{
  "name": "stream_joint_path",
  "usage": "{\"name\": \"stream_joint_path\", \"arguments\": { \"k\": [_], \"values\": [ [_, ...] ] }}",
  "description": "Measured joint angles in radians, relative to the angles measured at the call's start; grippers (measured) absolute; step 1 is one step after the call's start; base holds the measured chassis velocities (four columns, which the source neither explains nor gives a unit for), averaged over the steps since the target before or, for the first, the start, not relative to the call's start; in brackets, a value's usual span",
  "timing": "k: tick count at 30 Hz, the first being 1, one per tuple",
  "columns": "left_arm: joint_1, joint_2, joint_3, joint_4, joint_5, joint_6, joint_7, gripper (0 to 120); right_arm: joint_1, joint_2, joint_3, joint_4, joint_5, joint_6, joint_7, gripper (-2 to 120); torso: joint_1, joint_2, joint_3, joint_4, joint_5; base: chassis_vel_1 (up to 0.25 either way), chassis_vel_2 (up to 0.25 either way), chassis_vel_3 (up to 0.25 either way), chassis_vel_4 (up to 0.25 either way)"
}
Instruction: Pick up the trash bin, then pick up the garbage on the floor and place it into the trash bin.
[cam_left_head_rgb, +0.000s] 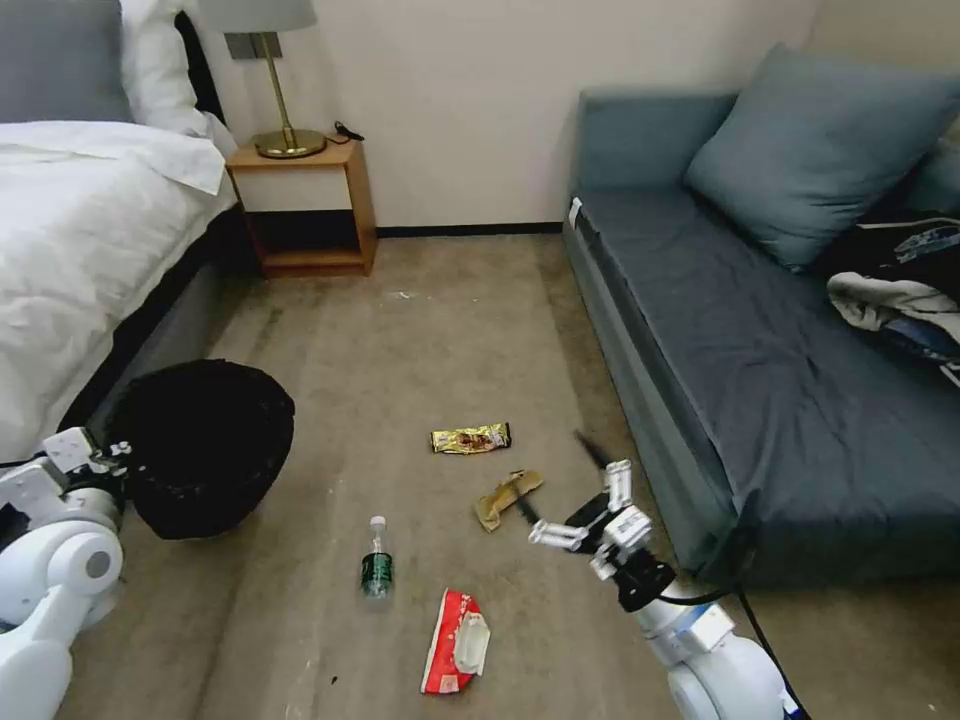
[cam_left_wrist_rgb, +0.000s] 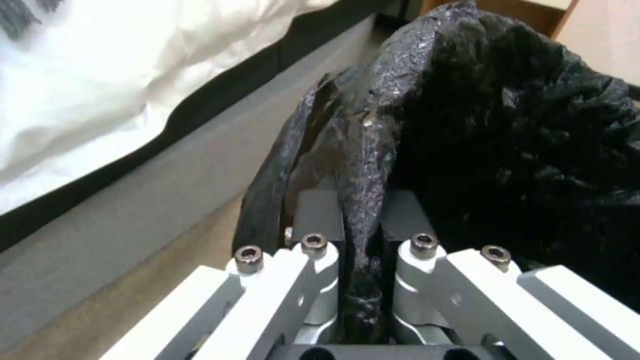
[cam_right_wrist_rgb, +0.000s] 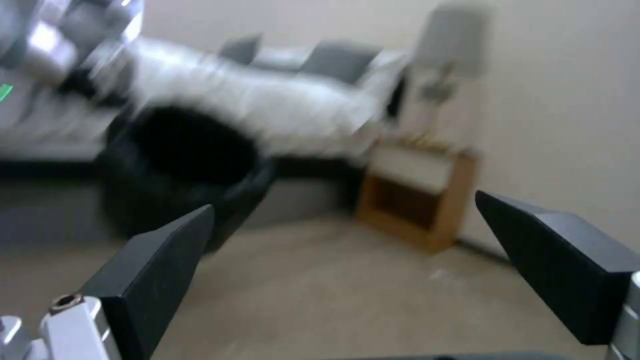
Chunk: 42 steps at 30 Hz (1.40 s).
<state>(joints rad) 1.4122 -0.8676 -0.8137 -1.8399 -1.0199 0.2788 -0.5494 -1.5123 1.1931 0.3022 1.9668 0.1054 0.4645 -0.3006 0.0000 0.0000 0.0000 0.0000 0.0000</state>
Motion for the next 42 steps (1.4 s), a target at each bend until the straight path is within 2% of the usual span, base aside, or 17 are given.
{"name": "stream_joint_path", "arguments": {
  "k": [3,6,8,10,11,12,13,15,16,17,19,21,24,30,35,42],
  "values": [
    [0.005,0.0,-0.004,-0.012,0.0,0.0,0.0,7,0.028,-0.049,-0.045,-0.004,-0.008,-0.036,-0.035,100,0.0,0.0,0.0,0.0,0.0,0.0,0.0,0.0,0.0],
    [0.016,-0.013,-0.011,-0.041,0.0,0.003,-0.002,7,0.101,-0.136,-0.156,-0.023,-0.025,-0.169,-0.025,100,0.0,0.0,0.0,0.0002,0.0,0.0,0.0,0.0,0.0],
    [0.016,-0.013,-0.011,-0.041,0.0,0.003,-0.002,7,0.101,-0.136,-0.156,-0.023,-0.025,-0.169,-0.025,100,0.0,0.0,0.0,0.0002,0.0,0.0,0.0,0.0,0.0],
    [0.034,-0.04,-0.019,-0.07,0.007,0.007,-0.003,7,0.156,-0.185,-0.301,-0.027,0.007,-0.411,0.1,100,0.0,0.0,0.0,0.0,0.0001,0.0,0.0,0.0,0.0],
    [0.043,-0.055,-0.02,-0.078,0.017,0.007,-0.003,7,0.189,-0.196,-0.364,-0.01,0.063,-0.564,0.172,100,0.0,0.0,0.0,-0.0001,0.0001,0.0,0.0,0.0,0.0],
    [0.043,-0.055,-0.02,-0.078,0.017,0.007,-0.003,7,0.189,-0.196,-0.364,-0.01,0.063,-0.564,0.172,100,0.0,0.0,0.0,-0.0001,0.0001,0.0,0.0,0.0,0.0],
    [0.048,-0.068,-0.021,-0.084,0.026,0.008,-0.003,7,0.218,-0.204,-0.404,0.005,0.107,-0.665,0.212,100,0.0,0.0,0.0,0.0,0.0,0.0,0.0,0.0,0.0],
    [0.06,-0.106,-0.02,-0.095,0.058,0.008,-0.003,7,0.349,-0.221,-0.555,0.049,0.303,-0.93,0.361,100,0.0,0.0,0.0,0.0,0.0,0.0,0.0,0.0,0.0],
    [0.06,-0.106,-0.02,-0.095,0.058,0.008,-0.003,7,0.349,-0.221,-0.555,0.049,0.303,-0.93,0.361,100,0.0,0.0,0.0,0.0,0.0,0.0,0.0,0.0,0.0],
    [0.063,-0.118,-0.019,-0.095,0.072,0.008,-0.001,7,0.417,-0.215,-0.605,0.055,0.386,-1.039,0.408,100,0.0,0.0,0.0,0.0003,-0.0002,0.0,0.0,0.0,0.0],
    [0.065,-0.131,-0.017,-0.095,0.082,0.009,-0.001,7,0.505,-0.192,-0.669,0.048,0.492,-1.147,0.454,100,0.0,0.0,0.0,0.0001,-0.0002,0.0,0.0,0.0,0.0],
    [0.065,-0.134,-0.016,-0.095,0.085,0.009,-0.001,7,0.531,-0.182,-0.695,0.041,0.528,-1.176,0.479,100,0.0,0.0,0.0,0.0002,-0.0003,0.0,0.0,0.0,0.0],
    [0.064,-0.137,-0.015,-0.105,0.09,0.015,-0.001,7,0.639,-0.126,-0.817,-0.014,0.645,-1.216,0.582,100,0.0,0.0,0.0,0.0,-0.0001,0.0,0.0,0.0,0.0],
    [0.063,-0.145,-0.016,-0.121,0.094,0.018,-0.001,7,0.72,-0.055,-0.916,-0.118,0.679,-1.215,0.601,100,0.0,0.0,0.0,0.0001,-0.0002,0.0,0.0,0.0,0.0],
    [0.064,-0.166,-0.005,-0.117,0.113,0.015,0.001,7,0.758,0.013,-1.008,-0.272,0.673,-1.208,0.694,100,0.0,0.0,0.0,0.0,-0.0002,0.0,0.0,0.0,0.0],
    [0.049,-0.176,0.012,-0.097,0.124,0.011,0.004,7,0.782,0.054,-1.028,-0.348,0.686,-1.203,0.808,100,0.0,0.0,0.0,0.0,-0.0002,0.0,0.0,0.0,0.0]
  ]
}}
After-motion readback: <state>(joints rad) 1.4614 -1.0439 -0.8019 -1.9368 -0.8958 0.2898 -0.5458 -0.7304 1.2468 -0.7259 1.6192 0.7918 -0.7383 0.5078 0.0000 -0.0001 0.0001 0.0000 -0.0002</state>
